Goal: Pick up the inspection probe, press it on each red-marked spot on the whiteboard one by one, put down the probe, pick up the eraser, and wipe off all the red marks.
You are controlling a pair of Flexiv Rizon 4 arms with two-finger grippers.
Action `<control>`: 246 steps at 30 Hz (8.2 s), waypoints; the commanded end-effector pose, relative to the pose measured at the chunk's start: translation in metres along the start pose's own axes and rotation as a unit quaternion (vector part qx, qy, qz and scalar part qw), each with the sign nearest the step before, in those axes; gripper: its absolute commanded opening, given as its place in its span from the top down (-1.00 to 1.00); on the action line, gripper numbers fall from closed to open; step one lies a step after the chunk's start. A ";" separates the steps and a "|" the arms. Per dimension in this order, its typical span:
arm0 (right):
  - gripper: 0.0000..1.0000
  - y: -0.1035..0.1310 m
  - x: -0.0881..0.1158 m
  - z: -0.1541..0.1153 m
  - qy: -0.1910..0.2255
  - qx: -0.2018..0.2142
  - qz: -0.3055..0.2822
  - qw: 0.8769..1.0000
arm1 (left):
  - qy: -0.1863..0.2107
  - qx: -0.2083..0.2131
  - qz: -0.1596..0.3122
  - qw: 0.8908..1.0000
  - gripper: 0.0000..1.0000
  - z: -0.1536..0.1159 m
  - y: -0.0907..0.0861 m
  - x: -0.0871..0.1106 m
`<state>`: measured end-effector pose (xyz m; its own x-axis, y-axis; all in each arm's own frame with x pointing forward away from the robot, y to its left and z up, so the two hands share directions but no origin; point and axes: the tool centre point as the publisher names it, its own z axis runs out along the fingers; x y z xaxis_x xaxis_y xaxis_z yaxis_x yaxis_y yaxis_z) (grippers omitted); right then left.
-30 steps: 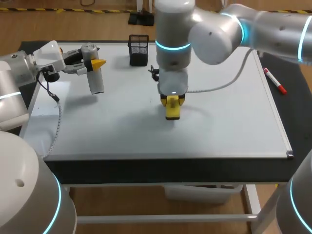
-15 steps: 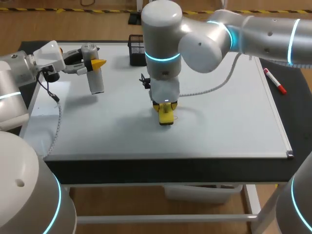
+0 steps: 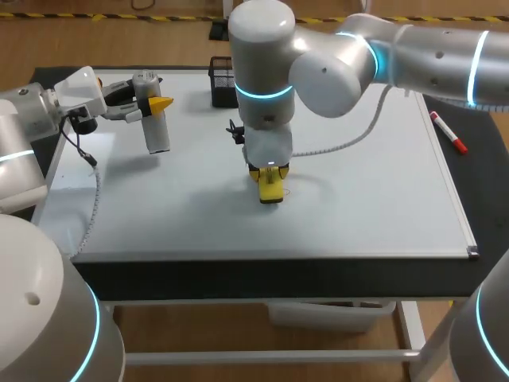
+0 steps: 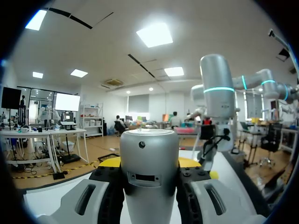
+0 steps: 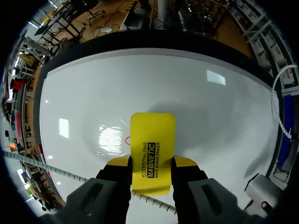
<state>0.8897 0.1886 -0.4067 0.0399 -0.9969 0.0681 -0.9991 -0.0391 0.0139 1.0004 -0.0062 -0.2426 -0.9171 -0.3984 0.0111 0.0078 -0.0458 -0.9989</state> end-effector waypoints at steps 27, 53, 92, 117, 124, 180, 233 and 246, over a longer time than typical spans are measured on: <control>1.00 0.016 -0.015 0.022 -0.032 -0.013 -0.020 0.999 | 0.000 0.000 0.001 1.000 1.00 0.000 -0.001 0.000; 1.00 0.029 0.031 0.024 -0.035 -0.011 0.029 0.999 | 0.000 0.000 0.001 1.000 1.00 0.000 -0.001 0.000; 1.00 0.008 0.066 -0.018 -0.010 0.013 0.044 0.999 | 0.000 0.000 0.001 1.000 1.00 0.000 -0.001 0.000; 1.00 -0.046 0.061 -0.021 -0.020 0.035 0.019 0.999 | 0.000 0.000 0.001 1.000 1.00 0.000 -0.001 0.000; 1.00 -0.079 0.059 -0.018 -0.028 0.033 -0.002 0.999 | 0.000 0.000 0.001 1.000 1.00 0.000 -0.001 0.000; 1.00 -0.240 0.059 -0.017 -0.041 -0.002 0.015 0.999 | 0.000 0.000 0.001 1.000 1.00 0.000 -0.001 0.000; 1.00 -0.290 0.056 0.015 -0.033 -0.020 0.006 0.999 | 0.000 0.000 0.001 1.000 1.00 0.000 -0.001 0.000; -1.00 -0.290 0.065 0.009 -0.032 -0.013 0.026 0.999 | 0.000 0.000 0.001 1.000 1.00 0.000 -0.001 0.000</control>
<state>1.1847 0.1382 -0.4211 -0.0088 -1.0000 0.0031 -0.9991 0.0089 0.0426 1.0005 -0.0063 -0.2428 -0.9171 -0.3985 0.0111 0.0080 -0.0461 -0.9989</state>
